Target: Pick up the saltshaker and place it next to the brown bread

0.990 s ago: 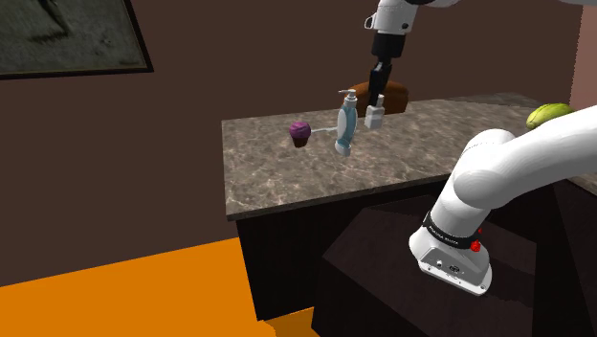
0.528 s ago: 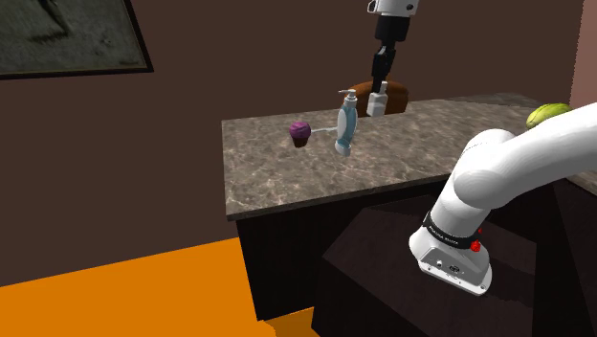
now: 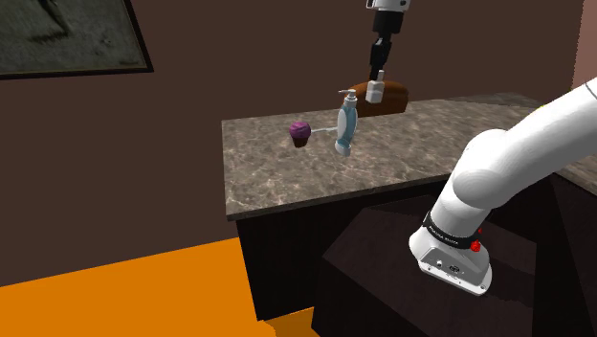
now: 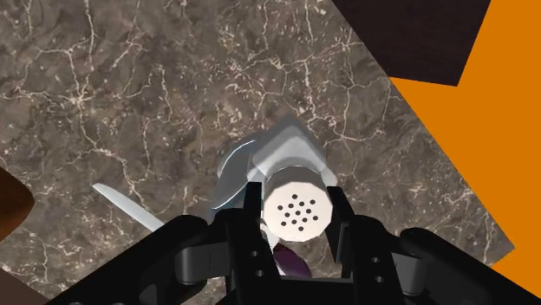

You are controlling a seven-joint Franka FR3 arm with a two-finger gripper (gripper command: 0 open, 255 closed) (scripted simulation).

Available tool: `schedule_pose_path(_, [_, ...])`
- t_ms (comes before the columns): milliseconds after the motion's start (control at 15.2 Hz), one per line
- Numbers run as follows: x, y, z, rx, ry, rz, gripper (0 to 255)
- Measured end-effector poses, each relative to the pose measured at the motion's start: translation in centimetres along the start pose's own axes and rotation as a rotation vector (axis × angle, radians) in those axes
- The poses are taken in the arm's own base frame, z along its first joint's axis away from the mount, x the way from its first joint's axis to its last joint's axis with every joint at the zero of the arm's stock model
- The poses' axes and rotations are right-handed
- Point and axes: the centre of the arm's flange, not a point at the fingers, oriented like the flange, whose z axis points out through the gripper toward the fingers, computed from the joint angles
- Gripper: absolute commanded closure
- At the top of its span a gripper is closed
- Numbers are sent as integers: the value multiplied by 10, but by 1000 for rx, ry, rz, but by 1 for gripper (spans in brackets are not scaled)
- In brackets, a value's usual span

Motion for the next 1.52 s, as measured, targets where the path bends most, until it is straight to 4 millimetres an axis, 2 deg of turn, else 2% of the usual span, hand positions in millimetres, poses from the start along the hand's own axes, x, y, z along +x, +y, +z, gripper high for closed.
schedule_pose_path(132, [7,29,-1,0,0,0,255])
schedule_pose_path(594, [37,115,-16,0,0,1,255])
schedule_pose_path(924, [55,175,-19,0,0,2,255])
schedule_pose_path(1518, [61,191,21,-1,-1,-1,255])
